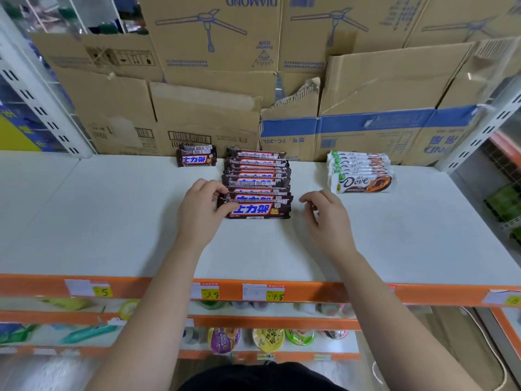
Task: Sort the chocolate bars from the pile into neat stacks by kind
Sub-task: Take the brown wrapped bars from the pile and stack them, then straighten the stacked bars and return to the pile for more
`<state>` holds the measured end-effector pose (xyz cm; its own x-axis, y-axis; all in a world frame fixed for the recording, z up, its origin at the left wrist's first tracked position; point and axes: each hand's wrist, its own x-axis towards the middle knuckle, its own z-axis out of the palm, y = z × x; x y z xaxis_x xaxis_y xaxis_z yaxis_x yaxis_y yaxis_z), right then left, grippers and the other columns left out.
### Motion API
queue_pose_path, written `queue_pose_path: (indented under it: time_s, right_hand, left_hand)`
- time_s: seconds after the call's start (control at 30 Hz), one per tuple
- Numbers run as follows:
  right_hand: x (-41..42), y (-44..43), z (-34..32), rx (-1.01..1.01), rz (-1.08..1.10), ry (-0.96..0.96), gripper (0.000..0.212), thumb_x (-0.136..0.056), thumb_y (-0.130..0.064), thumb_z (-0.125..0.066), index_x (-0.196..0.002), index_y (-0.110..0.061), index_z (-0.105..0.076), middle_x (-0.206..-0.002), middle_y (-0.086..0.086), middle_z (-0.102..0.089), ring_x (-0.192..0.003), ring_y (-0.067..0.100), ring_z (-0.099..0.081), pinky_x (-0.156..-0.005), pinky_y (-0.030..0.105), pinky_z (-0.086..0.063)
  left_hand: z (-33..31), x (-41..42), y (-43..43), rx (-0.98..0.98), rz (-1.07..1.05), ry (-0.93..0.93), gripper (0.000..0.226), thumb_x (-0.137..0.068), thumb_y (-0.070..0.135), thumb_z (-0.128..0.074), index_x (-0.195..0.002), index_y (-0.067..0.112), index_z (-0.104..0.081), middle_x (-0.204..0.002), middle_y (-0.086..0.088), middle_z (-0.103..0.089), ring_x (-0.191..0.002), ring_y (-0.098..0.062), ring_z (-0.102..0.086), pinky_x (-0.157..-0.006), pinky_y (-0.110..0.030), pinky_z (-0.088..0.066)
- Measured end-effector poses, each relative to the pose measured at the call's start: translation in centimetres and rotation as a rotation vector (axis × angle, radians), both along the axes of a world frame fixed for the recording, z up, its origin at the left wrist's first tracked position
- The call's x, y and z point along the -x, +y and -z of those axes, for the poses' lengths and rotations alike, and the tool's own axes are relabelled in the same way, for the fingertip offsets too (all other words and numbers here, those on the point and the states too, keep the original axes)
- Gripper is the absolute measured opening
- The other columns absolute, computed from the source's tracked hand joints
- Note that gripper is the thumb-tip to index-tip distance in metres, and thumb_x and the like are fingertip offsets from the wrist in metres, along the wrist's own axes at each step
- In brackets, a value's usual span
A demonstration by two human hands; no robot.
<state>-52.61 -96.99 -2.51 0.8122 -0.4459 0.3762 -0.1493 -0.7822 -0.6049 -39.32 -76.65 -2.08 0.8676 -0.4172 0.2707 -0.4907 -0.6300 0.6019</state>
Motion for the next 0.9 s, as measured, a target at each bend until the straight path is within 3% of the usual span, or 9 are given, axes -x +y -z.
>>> queue_pose_path:
  time_s: [0.13, 0.33, 0.47, 0.67, 0.9]
  right_hand:
    - [-1.9, 2.1, -1.2, 0.116, -0.089, -0.078, 0.017, -0.086, -0.014, -0.053, -0.098, -0.011, -0.065, -0.095, 0.005, -0.062, -0.091, 0.024, -0.053, -0.075, 0.022, -0.036]
    - [-7.0, 8.8, -2.2, 0.194, -0.308, -0.091, 0.018, -0.085, -0.007, -0.059, -0.102, -0.007, -0.065, -0.099, 0.009, -0.063, -0.093, 0.027, -0.055, -0.080, 0.029, -0.041]
    - [-10.6, 15.3, -2.4, 0.173, -0.431, -0.093, 0.021, -0.084, -0.007, -0.058, -0.104, -0.008, -0.065, -0.101, 0.010, -0.063, -0.097, 0.029, -0.057, -0.083, 0.034, -0.045]
    - [-15.6, 28.5, -2.6, 0.127, -0.516, -0.114, 0.021, -0.084, -0.008, -0.059, -0.104, -0.011, -0.066, -0.103, 0.006, -0.064, -0.100, 0.026, -0.056, -0.087, 0.018, -0.034]
    - [-20.9, 43.1, -3.0, 0.081, -0.580, -0.113, 0.021, -0.085, -0.016, -0.055, -0.102, -0.010, -0.066, -0.099, 0.007, -0.064, -0.095, 0.028, -0.059, -0.086, 0.021, -0.036]
  left_hand:
    - [-0.3, -0.8, 2.5, -0.025, -0.016, -0.117, 0.016, -0.092, 0.024, -0.056, -0.101, 0.013, -0.063, -0.101, -0.002, -0.062, -0.093, -0.020, -0.058, -0.074, -0.029, -0.044]
    - [-0.9, -1.8, 9.4, -0.169, -0.094, -0.217, 0.037, -0.092, 0.038, -0.037, -0.102, 0.015, -0.064, -0.101, -0.004, -0.064, -0.092, -0.029, -0.061, -0.077, -0.043, -0.050]
    - [-1.3, -2.8, 15.7, -0.187, -0.201, -0.223, 0.036, -0.090, 0.039, -0.038, -0.101, 0.017, -0.064, -0.099, -0.003, -0.064, -0.089, -0.030, -0.061, -0.075, -0.042, -0.049]
    - [-2.4, -4.7, 28.8, -0.215, -0.323, -0.228, 0.037, -0.088, 0.039, -0.038, -0.104, 0.017, -0.064, -0.102, -0.005, -0.062, -0.091, -0.031, -0.060, -0.078, -0.042, -0.049]
    - [-3.6, -8.4, 43.1, -0.291, -0.355, -0.219, 0.041, -0.090, 0.042, -0.034, -0.109, 0.019, -0.063, -0.107, -0.003, -0.061, -0.094, -0.029, -0.060, -0.079, -0.041, -0.048]
